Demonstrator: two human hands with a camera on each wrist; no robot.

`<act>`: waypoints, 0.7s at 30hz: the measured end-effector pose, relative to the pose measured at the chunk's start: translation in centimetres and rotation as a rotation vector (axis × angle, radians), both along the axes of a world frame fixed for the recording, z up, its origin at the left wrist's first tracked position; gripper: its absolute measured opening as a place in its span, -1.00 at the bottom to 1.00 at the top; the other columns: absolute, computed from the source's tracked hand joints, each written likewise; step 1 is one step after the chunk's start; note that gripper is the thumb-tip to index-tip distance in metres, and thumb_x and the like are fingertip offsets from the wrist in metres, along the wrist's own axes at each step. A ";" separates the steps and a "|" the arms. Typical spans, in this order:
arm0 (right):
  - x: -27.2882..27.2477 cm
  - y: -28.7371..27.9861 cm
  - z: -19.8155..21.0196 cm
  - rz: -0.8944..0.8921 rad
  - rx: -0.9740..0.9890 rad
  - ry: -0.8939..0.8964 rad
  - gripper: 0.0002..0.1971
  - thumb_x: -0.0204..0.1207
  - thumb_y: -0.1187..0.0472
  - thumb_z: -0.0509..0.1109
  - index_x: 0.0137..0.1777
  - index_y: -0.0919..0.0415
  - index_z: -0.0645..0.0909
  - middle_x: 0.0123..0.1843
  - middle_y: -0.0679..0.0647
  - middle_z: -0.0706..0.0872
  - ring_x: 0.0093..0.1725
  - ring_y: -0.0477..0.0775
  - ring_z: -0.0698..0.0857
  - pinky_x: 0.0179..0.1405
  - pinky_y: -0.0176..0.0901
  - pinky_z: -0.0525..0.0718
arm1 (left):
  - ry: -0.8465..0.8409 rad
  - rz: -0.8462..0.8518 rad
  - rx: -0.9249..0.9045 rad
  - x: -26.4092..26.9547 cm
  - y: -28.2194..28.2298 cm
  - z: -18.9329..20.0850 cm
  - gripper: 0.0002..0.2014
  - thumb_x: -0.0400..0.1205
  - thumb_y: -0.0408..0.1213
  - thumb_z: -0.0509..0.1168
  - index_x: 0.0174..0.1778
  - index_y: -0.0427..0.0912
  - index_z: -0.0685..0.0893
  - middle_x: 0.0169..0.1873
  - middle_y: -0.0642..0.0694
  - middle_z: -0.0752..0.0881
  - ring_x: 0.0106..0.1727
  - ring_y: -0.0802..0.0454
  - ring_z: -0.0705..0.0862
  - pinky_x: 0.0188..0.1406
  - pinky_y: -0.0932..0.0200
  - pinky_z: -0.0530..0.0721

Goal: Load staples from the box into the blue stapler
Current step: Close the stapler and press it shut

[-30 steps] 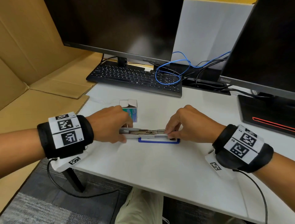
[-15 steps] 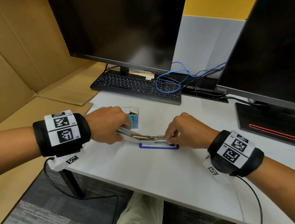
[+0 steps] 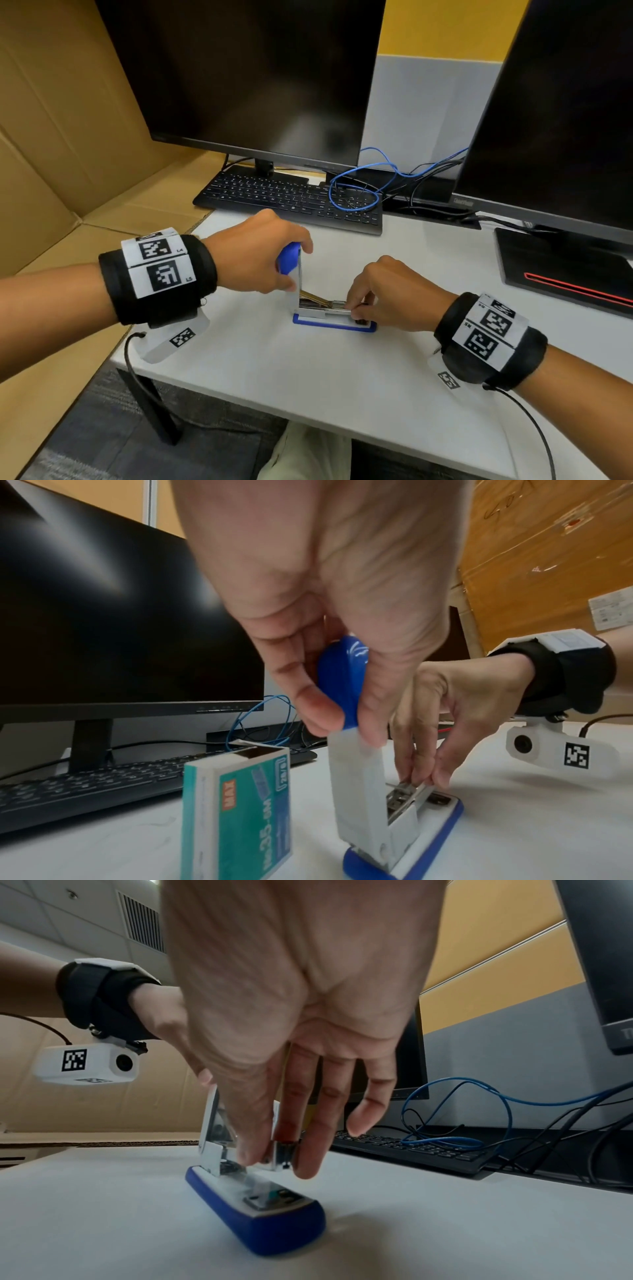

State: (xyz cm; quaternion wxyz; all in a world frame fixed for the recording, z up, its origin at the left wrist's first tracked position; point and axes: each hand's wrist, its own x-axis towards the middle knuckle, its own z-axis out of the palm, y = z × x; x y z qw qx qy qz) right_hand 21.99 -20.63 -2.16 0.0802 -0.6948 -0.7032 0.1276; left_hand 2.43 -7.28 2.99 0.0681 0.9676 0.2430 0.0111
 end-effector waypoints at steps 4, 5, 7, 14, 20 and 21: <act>0.0 0.0 -0.1 -0.004 -0.010 0.008 -0.85 0.49 0.13 0.51 0.00 0.02 0.87 -0.01 -0.11 0.86 -0.03 0.02 0.68 0.05 0.02 0.72 | -0.076 -0.016 -0.089 1.1 -0.9 -0.6 -0.52 0.46 -0.05 0.55 0.26 0.09 0.56 -0.21 0.07 0.75 -0.28 0.27 0.52 -0.06 -0.01 0.74; 0.0 0.0 -0.1 -0.007 -0.016 0.012 -0.85 0.49 0.13 0.51 0.01 0.02 0.86 0.00 -0.11 0.85 -0.01 0.04 0.68 0.07 0.01 0.71 | -0.082 -0.022 -0.096 1.4 -1.1 -0.7 -0.58 0.47 -0.08 0.54 0.20 0.04 0.60 -0.22 0.06 0.77 -0.30 0.29 0.54 -0.07 0.00 0.74; 0.1 -0.1 -0.2 -0.016 -0.024 0.013 -0.85 0.50 0.12 0.50 0.02 0.00 0.85 0.01 -0.10 0.85 0.02 0.05 0.68 0.09 0.02 0.70 | -0.086 -0.036 -0.097 1.8 -1.5 -1.0 -0.70 0.48 -0.11 0.52 0.08 -0.03 0.66 -0.22 0.05 0.78 -0.31 0.29 0.59 -0.09 0.01 0.76; 0.4 -0.7 -0.2 -0.027 -0.034 0.006 -0.77 0.53 0.10 0.47 0.15 -0.08 0.81 0.00 -0.11 0.87 0.09 0.03 0.70 0.15 0.08 0.69 | -0.066 -0.046 -0.075 2.2 -1.7 -1.2 -0.76 0.49 -0.04 0.48 -0.01 -0.06 0.75 -0.17 0.06 0.83 -0.16 0.09 0.76 -0.03 0.04 0.79; 1.4 -1.8 0.6 -0.085 0.044 0.056 -0.77 0.43 -0.03 0.58 0.05 -0.01 0.83 -0.07 -0.14 0.86 -0.06 -0.13 0.73 0.09 -0.08 0.68 | -0.033 -0.058 -0.099 2.9 -2.5 -2.2 -0.72 0.51 -0.05 0.47 0.10 -0.04 0.76 -0.14 0.02 0.83 -0.05 0.00 0.72 -0.03 -0.08 0.78; 1.6 -1.9 0.9 -0.101 0.062 0.065 -0.68 0.38 -0.09 0.61 0.08 0.01 0.82 -0.06 -0.13 0.85 -0.09 -0.16 0.74 0.07 -0.13 0.68 | -0.025 -0.070 -0.089 3.2 -2.7 -2.4 -0.72 0.52 -0.07 0.46 0.10 -0.06 0.76 -0.14 0.00 0.83 -0.04 -0.02 0.73 -0.02 -0.08 0.77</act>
